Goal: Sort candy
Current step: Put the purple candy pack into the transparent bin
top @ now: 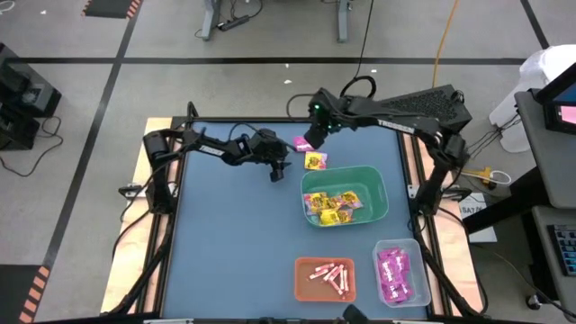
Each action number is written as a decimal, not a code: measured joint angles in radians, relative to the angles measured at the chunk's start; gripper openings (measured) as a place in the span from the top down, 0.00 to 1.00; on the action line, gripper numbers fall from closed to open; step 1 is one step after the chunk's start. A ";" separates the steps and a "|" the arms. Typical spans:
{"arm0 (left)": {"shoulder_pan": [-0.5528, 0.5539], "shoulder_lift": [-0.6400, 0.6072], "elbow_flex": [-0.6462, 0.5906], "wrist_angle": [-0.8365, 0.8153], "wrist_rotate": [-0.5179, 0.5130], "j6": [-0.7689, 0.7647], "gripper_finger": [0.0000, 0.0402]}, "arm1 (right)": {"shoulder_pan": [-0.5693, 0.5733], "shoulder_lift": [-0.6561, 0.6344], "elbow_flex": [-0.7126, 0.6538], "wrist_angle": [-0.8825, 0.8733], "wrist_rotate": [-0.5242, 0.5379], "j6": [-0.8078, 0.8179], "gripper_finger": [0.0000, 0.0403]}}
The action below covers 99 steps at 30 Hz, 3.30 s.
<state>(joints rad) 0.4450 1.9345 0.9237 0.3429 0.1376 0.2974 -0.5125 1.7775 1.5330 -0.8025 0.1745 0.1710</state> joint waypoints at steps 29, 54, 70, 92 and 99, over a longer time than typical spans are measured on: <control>0.208 -0.293 -0.109 -0.449 0.275 0.102 0.56 | -0.005 0.235 -0.003 0.113 -0.131 -0.343 0.61; 0.278 -0.300 -0.135 -0.425 0.359 0.112 0.56 | -0.037 0.343 -0.003 0.095 -0.115 -0.419 0.74; 0.253 -0.300 -0.135 -0.412 0.358 0.130 0.56 | -0.007 0.347 -0.003 0.010 -0.097 -0.374 1.00; 0.209 -0.300 -0.128 -0.356 0.356 0.128 0.56 | -0.016 0.355 0.042 0.046 -0.008 -0.189 1.00; 0.189 -0.300 -0.120 -0.337 0.356 0.130 0.56 | -0.014 0.363 0.068 0.043 -0.024 -0.182 1.00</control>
<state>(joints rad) 0.6340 1.6341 0.8036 0.0063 0.4934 0.4276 -0.5263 2.1407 1.6014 -0.7592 0.1504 -0.0114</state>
